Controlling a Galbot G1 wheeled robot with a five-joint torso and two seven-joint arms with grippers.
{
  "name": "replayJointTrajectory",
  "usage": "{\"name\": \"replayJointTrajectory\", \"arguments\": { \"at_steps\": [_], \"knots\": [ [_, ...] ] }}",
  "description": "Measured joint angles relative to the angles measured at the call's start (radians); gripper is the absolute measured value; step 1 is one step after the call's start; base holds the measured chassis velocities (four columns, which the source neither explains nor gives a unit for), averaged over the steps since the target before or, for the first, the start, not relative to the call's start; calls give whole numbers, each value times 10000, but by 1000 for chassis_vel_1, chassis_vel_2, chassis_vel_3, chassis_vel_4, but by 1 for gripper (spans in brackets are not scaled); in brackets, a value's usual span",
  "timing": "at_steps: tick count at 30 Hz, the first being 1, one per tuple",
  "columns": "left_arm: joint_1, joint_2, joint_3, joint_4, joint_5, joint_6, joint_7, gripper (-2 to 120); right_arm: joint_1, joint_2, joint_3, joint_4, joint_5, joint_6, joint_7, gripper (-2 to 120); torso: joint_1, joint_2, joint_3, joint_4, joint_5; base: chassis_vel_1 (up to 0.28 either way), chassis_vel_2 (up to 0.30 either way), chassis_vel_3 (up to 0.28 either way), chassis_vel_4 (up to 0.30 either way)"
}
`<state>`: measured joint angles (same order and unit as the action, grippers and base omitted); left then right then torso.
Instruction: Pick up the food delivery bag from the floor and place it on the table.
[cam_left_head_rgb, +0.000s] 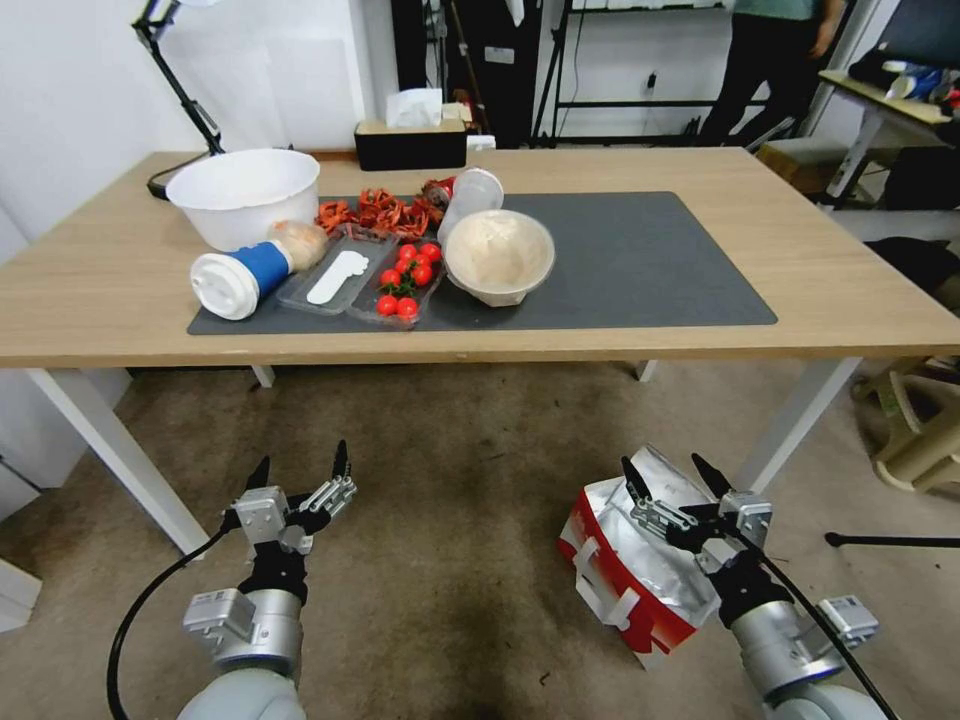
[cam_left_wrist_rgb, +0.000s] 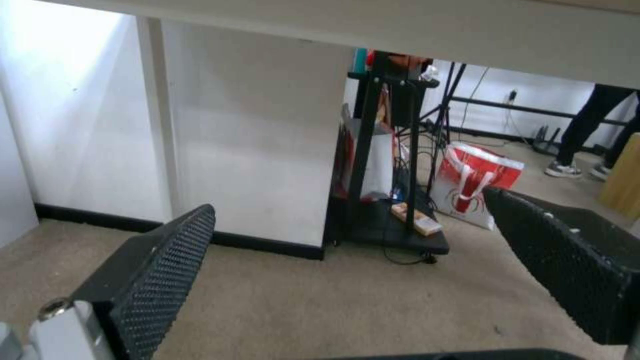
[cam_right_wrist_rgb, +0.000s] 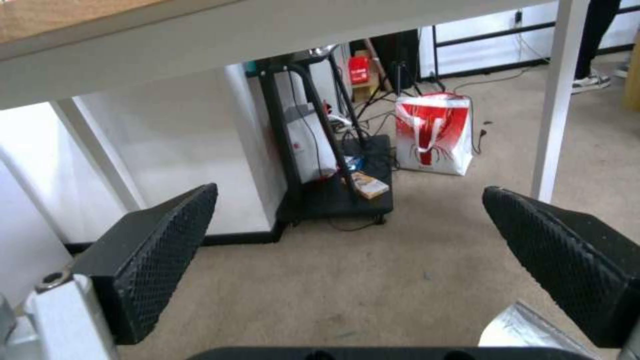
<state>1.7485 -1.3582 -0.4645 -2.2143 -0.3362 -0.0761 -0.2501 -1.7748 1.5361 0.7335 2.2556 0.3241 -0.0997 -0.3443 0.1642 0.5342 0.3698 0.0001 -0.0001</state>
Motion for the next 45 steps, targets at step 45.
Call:
{"name": "replayJointTrajectory", "arguments": {
  "at_steps": [45],
  "knots": [
    [88, -13, 134, -96, 200, -100, 68, 100, -170, -49, 147, 220, -40, 1, -148, 100, -633, -1796, -1161, 0, 1, 0, 0, 0, 0]
  ]
}}
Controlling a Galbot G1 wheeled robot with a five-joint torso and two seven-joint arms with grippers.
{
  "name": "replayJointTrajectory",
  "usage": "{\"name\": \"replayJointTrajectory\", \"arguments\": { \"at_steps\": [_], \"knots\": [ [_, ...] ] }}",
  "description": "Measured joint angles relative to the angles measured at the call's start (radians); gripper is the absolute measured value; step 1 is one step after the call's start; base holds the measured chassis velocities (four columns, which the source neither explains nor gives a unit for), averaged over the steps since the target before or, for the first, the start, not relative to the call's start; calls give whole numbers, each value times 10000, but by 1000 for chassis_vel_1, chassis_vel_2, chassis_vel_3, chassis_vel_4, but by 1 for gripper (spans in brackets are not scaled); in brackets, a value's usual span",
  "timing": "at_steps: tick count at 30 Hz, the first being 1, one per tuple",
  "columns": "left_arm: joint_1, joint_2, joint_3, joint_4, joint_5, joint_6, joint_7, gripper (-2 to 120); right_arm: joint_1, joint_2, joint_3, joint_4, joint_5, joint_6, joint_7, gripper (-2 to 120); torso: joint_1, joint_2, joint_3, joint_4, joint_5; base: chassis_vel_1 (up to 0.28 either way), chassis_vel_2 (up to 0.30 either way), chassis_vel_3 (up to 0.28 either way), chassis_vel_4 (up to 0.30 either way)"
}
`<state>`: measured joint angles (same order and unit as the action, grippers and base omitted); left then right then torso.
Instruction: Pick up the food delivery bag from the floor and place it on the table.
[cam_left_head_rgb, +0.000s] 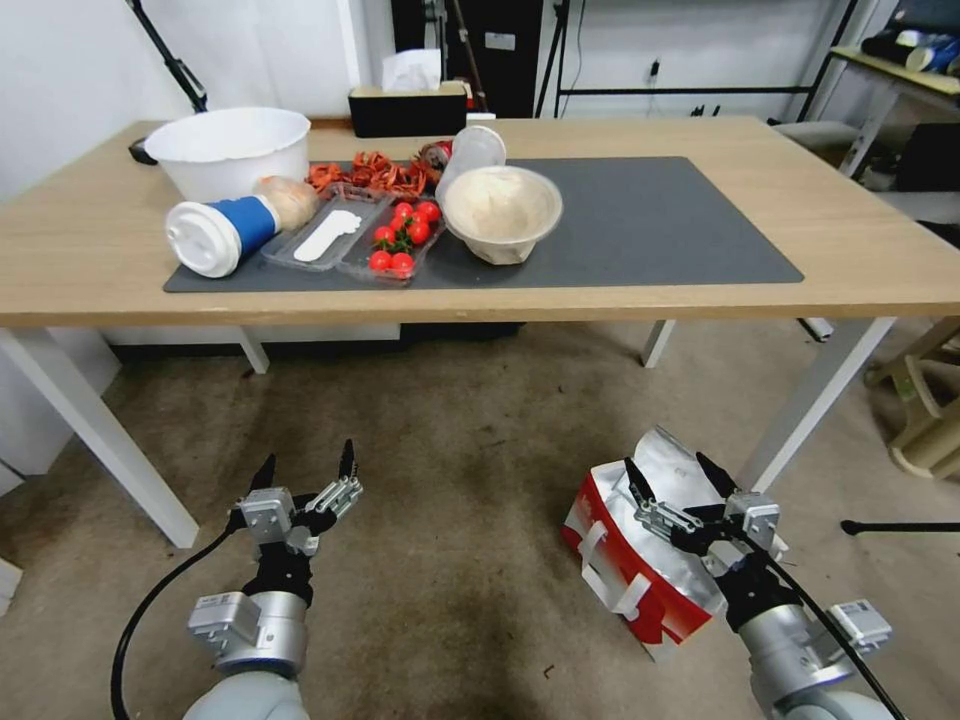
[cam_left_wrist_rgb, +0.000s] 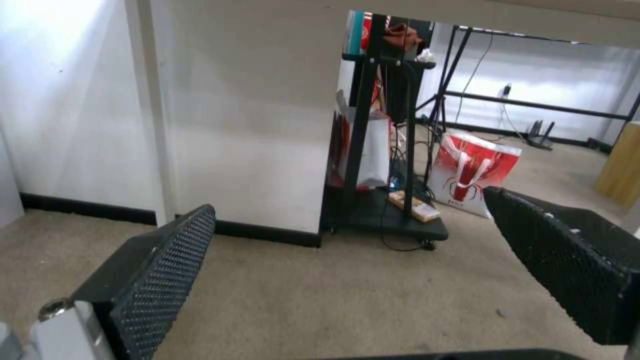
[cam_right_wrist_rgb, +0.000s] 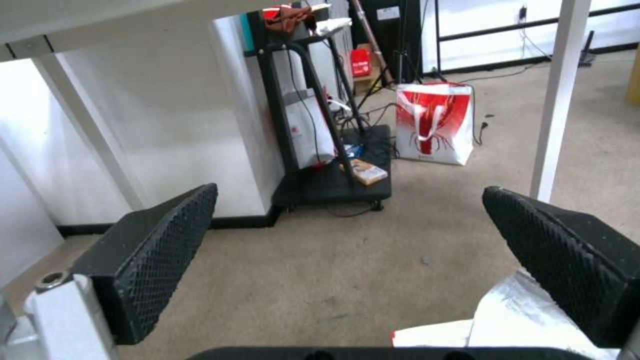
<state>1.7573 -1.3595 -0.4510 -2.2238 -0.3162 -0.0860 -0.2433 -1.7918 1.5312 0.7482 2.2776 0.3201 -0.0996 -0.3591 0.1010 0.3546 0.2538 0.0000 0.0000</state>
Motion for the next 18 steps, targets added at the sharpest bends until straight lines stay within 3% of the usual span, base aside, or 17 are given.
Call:
{"name": "replayJointTrajectory", "arguments": {
  "at_steps": [18],
  "knots": [
    [-54, 27, 41, 192, -34, -34, 35, 100, 67, 79, -8, -155, -40, 63, -14, 100, -224, -721, -497, 0, -1, 0, 0, 0, 0]
  ]
}}
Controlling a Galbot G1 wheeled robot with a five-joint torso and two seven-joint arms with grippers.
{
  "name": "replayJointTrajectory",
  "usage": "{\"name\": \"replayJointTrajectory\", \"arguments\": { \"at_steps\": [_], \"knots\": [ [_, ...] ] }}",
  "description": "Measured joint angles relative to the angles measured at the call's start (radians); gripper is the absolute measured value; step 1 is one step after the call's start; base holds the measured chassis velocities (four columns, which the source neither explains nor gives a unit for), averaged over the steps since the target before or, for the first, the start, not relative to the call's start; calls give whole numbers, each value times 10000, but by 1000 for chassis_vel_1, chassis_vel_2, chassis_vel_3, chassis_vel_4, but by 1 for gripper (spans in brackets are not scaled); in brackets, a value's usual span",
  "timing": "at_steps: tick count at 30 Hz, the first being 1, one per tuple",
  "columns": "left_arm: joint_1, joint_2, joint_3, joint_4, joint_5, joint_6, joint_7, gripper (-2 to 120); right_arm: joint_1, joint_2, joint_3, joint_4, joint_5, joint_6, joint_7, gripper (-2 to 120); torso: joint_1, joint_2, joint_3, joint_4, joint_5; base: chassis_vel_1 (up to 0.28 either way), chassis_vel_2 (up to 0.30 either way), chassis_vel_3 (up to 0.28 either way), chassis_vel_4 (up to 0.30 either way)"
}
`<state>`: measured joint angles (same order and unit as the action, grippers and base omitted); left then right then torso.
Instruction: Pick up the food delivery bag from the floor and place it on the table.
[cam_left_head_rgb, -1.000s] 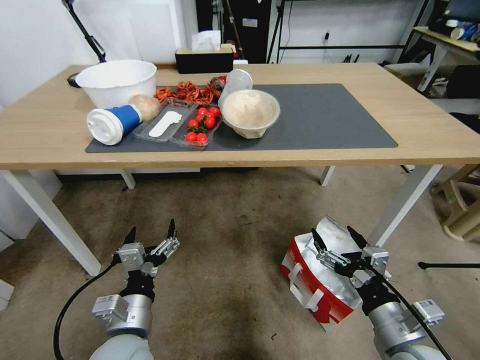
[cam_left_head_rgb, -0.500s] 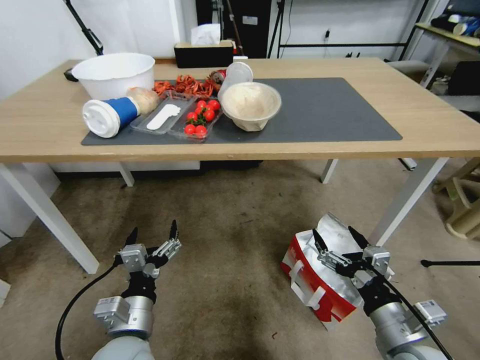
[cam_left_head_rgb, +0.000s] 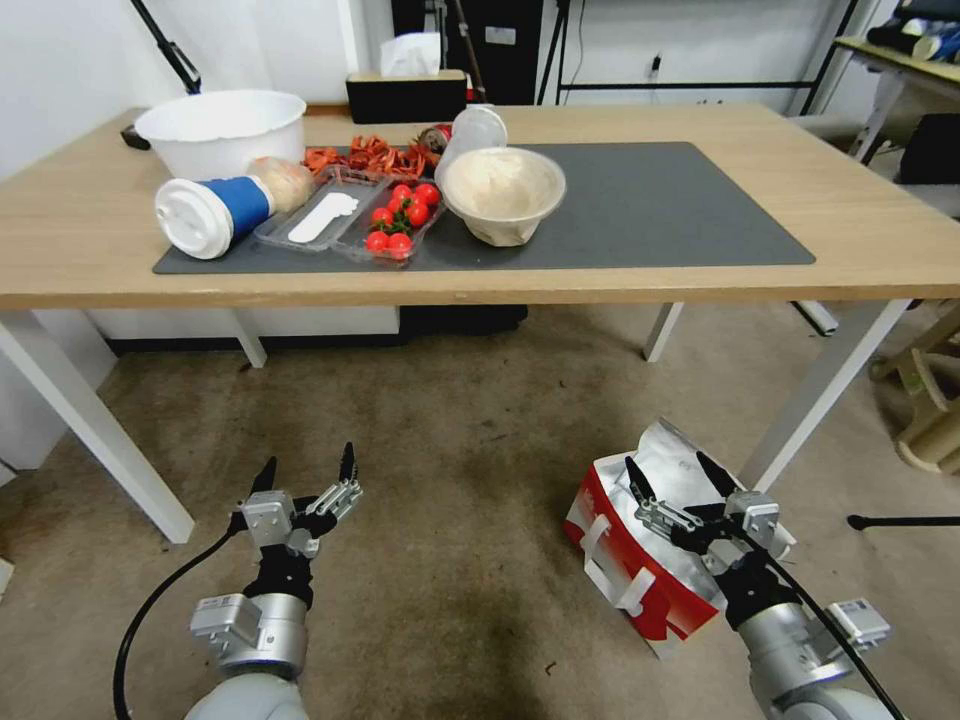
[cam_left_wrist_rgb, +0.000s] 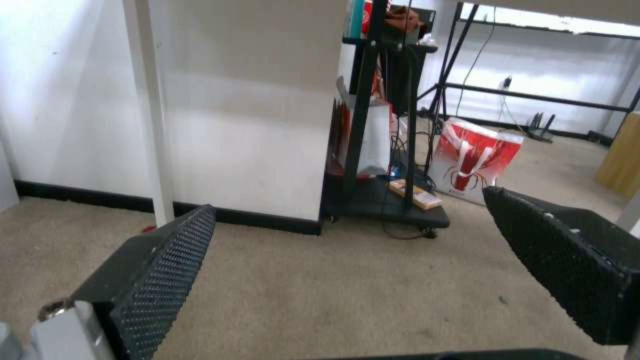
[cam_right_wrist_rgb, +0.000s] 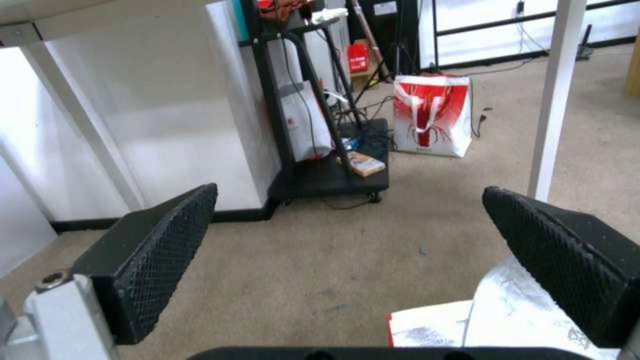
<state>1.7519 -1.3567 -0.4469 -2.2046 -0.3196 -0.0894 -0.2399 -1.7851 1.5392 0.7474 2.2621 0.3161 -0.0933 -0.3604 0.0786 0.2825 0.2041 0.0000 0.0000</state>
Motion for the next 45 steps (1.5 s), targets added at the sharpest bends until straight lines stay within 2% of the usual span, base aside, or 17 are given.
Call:
{"name": "replayJointTrajectory", "arguments": {
  "at_steps": [6, 13, 38, 45],
  "knots": [
    [-21, 14, 1, 12, -2, 0, 0, 100, 34, -14, 16, -9, -1, 7, -2, 100, -59, -158, -99, 0, 1, 0, 0, 0, 0],
    [-52, 23, -4, 47, 2, 5, 24, 100, 34, 3, 34, 2, -1, 13, -4, 100, -133, -529, -398, 0, 0, 0, 0, 0, 0],
    [-27, 124, -46, 138, 130, -11, 32, 100, -37, 161, 47, 180, -24, -7, 12, 100, -325, -1438, -1113, 0, 1, 0, 0, 0, 0],
    [7, 98, -99, 138, 163, -17, 33, 100, -103, 156, 33, 230, -54, 26, -24, 100, -366, -1780, -1416, 0, 0, 0, 0, 0, 0]
  ]
}}
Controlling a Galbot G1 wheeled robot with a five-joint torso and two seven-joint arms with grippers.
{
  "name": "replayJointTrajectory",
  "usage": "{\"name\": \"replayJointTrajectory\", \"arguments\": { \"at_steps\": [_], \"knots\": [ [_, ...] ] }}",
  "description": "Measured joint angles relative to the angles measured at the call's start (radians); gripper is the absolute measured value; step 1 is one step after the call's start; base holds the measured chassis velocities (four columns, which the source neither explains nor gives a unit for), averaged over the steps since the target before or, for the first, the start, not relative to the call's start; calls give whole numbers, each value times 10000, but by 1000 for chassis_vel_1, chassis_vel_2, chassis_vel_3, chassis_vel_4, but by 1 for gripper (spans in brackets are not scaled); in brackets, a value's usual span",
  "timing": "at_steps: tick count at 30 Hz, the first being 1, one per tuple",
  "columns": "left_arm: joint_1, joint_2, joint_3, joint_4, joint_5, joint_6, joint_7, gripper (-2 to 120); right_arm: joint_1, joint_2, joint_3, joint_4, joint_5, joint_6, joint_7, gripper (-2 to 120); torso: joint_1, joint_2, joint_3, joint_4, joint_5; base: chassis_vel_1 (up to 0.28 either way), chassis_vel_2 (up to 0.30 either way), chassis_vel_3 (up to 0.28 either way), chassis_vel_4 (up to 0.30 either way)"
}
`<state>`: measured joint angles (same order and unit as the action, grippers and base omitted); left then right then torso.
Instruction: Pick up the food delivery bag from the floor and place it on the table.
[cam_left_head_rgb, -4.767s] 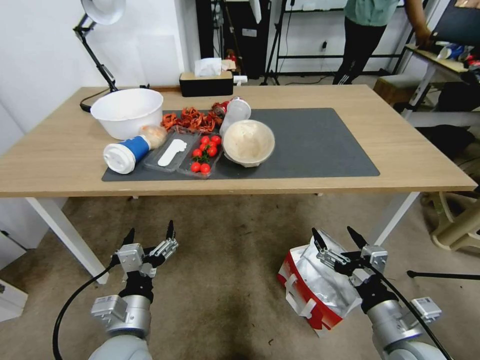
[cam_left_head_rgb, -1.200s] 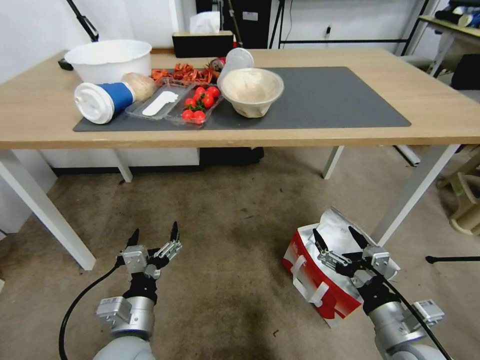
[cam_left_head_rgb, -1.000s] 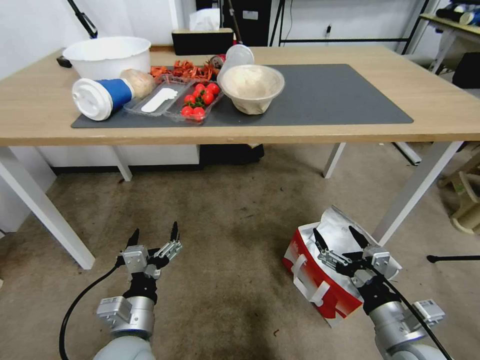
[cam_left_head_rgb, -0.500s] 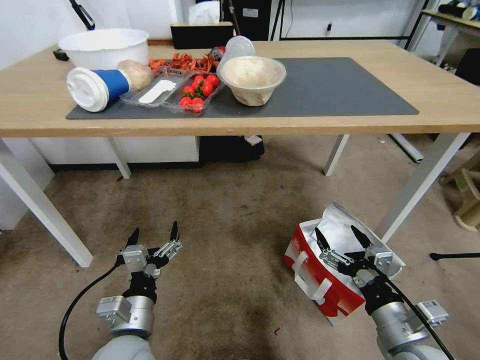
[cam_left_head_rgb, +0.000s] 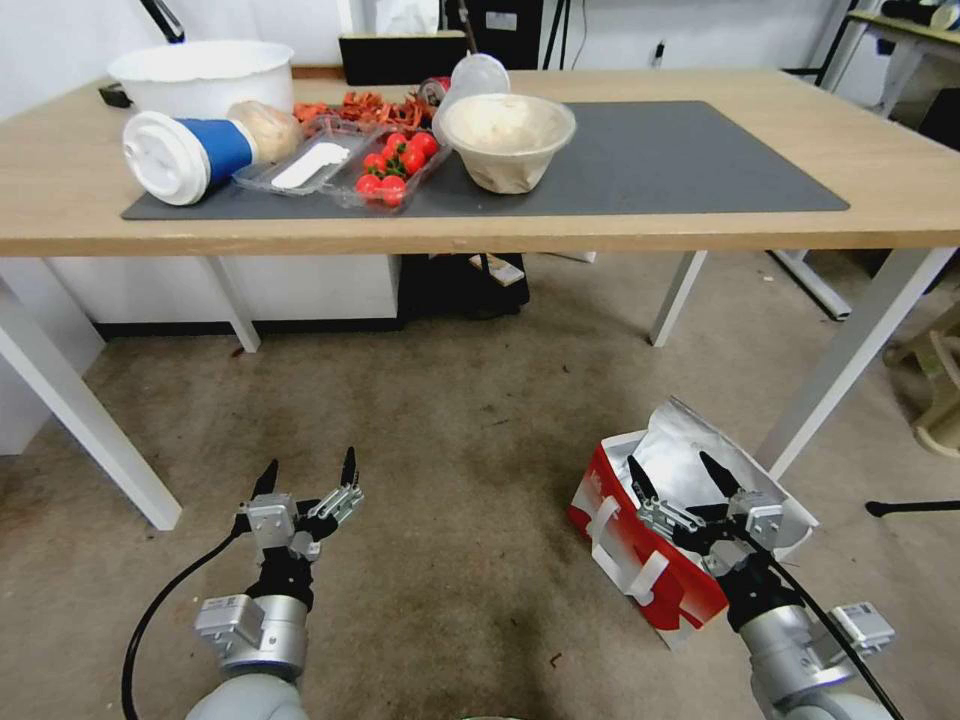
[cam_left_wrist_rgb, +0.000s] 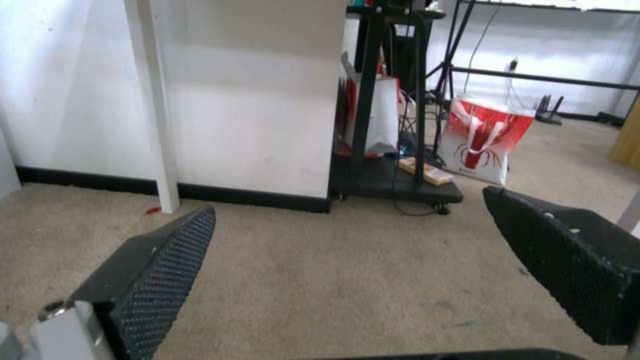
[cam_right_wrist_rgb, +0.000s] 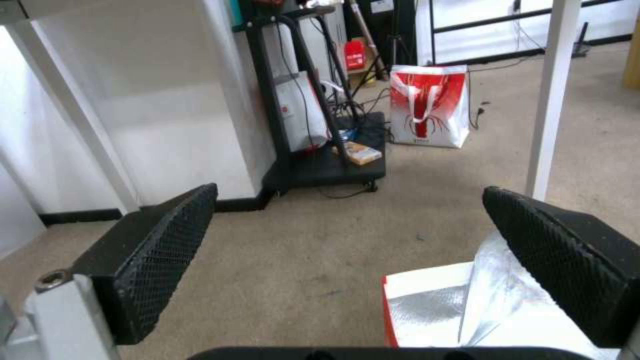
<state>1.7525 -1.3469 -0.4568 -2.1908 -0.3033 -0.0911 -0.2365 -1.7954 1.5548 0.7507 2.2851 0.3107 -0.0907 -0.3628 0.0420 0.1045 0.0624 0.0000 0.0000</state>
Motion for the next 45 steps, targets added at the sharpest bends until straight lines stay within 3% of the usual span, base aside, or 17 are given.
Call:
{"name": "replayJointTrajectory", "arguments": {
  "at_steps": [18, 24, 45],
  "knots": [
    [40, -109, 46, 29, 72, -44, 52, 100, 2, -74, -17, -144, 15, 65, -58, 100, -58, -676, -616, 0, 0, 0, 0, 0, 0],
    [29, -99, 24, 29, 70, -60, 52, 100, 18, -81, -57, -148, 15, 66, -59, 100, -99, -829, -624, 0, 0, 0, 0, 0, 0],
    [-33, -58, 35, 79, 13, -64, 117, 100, 50, -61, -11, -159, 22, 25, -29, 100, -99, -779, -624, 0, 1, 0, 0, 0, 0]
  ]
}}
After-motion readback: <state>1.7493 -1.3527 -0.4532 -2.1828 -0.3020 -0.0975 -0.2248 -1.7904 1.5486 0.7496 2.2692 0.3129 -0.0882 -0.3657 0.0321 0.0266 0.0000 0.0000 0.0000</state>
